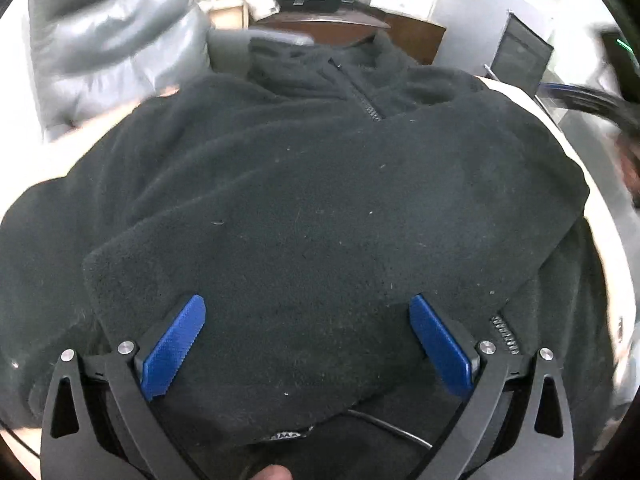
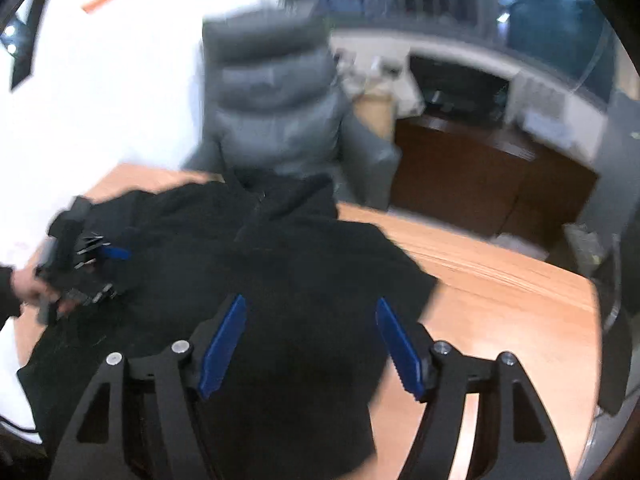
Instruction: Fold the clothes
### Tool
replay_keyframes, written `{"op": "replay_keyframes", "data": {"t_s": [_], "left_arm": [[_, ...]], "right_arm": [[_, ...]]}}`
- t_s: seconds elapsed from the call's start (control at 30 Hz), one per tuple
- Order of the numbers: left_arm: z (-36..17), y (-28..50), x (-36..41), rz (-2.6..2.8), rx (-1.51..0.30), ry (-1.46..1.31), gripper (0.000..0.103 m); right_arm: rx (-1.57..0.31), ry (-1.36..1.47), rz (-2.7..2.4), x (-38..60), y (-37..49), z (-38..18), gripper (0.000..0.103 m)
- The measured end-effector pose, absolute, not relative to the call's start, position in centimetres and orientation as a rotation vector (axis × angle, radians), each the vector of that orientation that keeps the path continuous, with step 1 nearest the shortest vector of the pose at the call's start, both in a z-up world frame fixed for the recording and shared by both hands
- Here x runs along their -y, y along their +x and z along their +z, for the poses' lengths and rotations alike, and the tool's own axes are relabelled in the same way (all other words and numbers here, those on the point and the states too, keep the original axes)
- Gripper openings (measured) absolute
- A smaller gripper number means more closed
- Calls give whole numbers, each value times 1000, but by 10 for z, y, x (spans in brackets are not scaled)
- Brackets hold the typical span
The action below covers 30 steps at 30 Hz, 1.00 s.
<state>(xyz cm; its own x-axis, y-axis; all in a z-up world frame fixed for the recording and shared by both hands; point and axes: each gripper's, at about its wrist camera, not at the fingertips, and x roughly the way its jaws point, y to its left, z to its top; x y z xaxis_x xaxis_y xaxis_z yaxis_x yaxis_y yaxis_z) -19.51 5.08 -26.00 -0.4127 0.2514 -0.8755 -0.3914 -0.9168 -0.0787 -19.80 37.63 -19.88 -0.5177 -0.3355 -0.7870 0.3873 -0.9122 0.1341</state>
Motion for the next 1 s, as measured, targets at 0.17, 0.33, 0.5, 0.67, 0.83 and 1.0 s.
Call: {"op": "replay_keyframes", "data": {"t_s": [0.17,0.33,0.5,0.67,0.83,1.0], "left_arm": [[-262,-192,-46,2384,-139,-1407,103],[-252,-189,-42,2405,-72,-1397,103],[-248,-179,-30,2445,-64,-1354,103],[-259,-175,-33,2476,-170,-1376,103],[-254,-170,-15,2476,-100,-1427,103],[-262,-174,-17,2497,-119,-1422,103]], "right_arm": [[-115,1475,-2401,-379,-309,-287,62],[-138,1481,-2594,-391,-313,-278,66],[-117,1290,-2557,-369,-234,-235,75],[-156,1483,-2430,-355,-197,-290,71],[-135,1381,-2523,-356,-174,-263,69],[-179,1458,-2501,-351,-153,-283,74]]}}
